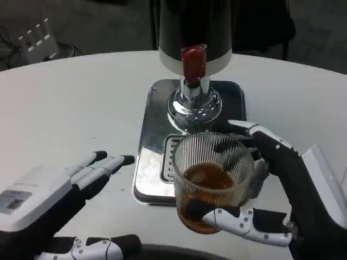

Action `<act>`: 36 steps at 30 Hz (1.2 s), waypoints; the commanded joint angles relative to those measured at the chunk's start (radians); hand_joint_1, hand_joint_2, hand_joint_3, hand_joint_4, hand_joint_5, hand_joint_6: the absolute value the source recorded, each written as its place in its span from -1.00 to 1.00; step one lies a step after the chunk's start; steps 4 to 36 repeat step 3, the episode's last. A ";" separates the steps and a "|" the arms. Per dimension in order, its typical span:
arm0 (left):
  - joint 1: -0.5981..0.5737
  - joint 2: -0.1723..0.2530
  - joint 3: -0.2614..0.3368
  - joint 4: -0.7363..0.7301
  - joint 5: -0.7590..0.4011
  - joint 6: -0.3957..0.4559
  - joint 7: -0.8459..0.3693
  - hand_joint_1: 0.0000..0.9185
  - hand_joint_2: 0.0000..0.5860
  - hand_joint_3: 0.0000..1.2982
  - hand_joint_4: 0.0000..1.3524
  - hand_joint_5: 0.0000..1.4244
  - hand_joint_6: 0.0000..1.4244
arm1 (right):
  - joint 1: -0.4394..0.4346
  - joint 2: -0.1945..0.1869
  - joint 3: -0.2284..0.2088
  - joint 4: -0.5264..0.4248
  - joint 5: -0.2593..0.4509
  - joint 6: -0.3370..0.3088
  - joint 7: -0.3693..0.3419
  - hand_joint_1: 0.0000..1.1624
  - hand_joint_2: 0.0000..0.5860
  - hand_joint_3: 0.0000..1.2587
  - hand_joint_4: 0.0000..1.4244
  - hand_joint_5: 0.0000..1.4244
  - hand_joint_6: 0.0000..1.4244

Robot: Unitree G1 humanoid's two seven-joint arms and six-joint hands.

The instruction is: Grasp the cup under the faucet to collect the drink, then remove the cup.

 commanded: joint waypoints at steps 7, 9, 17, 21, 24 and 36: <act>0.005 0.001 0.013 0.005 -0.012 0.008 -0.019 -1.00 -0.64 -0.90 -1.00 -1.00 -0.78 | 0.000 0.001 0.005 -0.041 0.008 -0.055 -0.002 0.38 -0.35 0.29 0.21 0.43 0.45; 0.005 0.001 0.013 0.005 -0.012 0.008 -0.019 -1.00 -0.64 -0.90 -1.00 -1.00 -0.78 | 0.000 0.001 0.005 -0.041 0.008 -0.055 -0.002 0.38 -0.35 0.29 0.21 0.43 0.45; 0.005 0.001 0.013 0.005 -0.012 0.008 -0.019 -1.00 -0.64 -0.90 -1.00 -1.00 -0.78 | 0.000 0.001 0.005 -0.041 0.008 -0.055 -0.002 0.38 -0.35 0.29 0.21 0.43 0.45; 0.005 0.001 0.013 0.005 -0.012 0.008 -0.019 -1.00 -0.64 -0.90 -1.00 -1.00 -0.78 | 0.000 0.001 0.005 -0.041 0.008 -0.055 -0.002 0.38 -0.35 0.29 0.21 0.43 0.45; 0.005 0.001 0.013 0.005 -0.012 0.008 -0.019 -1.00 -0.64 -0.90 -1.00 -1.00 -0.78 | 0.000 0.001 0.005 -0.041 0.008 -0.055 -0.002 0.38 -0.35 0.29 0.21 0.43 0.45; 0.005 0.001 0.013 0.005 -0.012 0.008 -0.019 -1.00 -0.64 -0.90 -1.00 -1.00 -0.78 | 0.000 0.001 0.005 -0.041 0.008 -0.055 -0.002 0.38 -0.35 0.29 0.21 0.43 0.45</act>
